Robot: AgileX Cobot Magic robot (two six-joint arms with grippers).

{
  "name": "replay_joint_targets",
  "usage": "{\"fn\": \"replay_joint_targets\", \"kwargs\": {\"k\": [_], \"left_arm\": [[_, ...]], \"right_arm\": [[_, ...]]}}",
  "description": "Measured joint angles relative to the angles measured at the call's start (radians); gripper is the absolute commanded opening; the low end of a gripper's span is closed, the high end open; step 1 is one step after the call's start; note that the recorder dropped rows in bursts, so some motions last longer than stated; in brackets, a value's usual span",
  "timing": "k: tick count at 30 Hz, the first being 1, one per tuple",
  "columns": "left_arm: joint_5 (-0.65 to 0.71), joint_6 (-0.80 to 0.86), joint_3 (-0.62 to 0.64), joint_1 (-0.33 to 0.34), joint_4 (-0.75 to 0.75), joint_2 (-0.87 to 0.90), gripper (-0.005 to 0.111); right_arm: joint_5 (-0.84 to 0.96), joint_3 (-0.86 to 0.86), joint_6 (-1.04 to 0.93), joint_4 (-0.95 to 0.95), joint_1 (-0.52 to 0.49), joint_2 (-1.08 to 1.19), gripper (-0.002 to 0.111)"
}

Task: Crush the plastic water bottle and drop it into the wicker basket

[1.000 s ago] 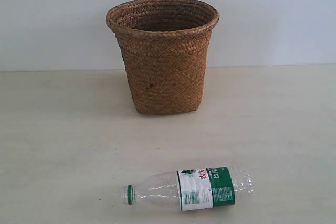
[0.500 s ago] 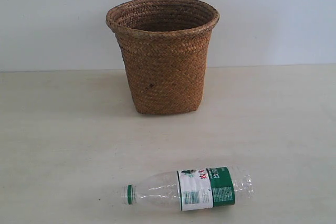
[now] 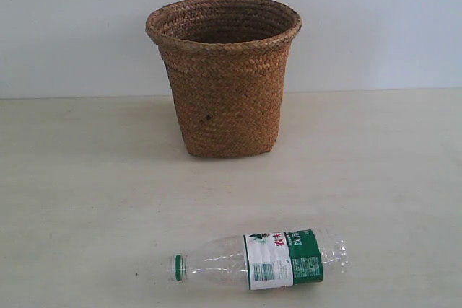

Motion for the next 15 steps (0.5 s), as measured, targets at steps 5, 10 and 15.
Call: {"fn": "replay_joint_targets", "kwargs": {"k": [5, 10, 15], "left_arm": [[-0.001, 0.0, 0.0, 0.0, -0.081, 0.0, 0.004], [-0.001, 0.0, 0.0, 0.0, -0.167, 0.0, 0.004], [-0.024, -0.001, 0.0, 0.0, -0.173, 0.0, 0.004]], "right_arm": [[0.0, 0.0, 0.0, 0.0, 0.0, 0.0, 0.001], [0.0, 0.0, 0.0, 0.0, 0.0, 0.0, 0.001], [0.0, 0.0, 0.0, 0.0, 0.0, 0.0, 0.001]]}}
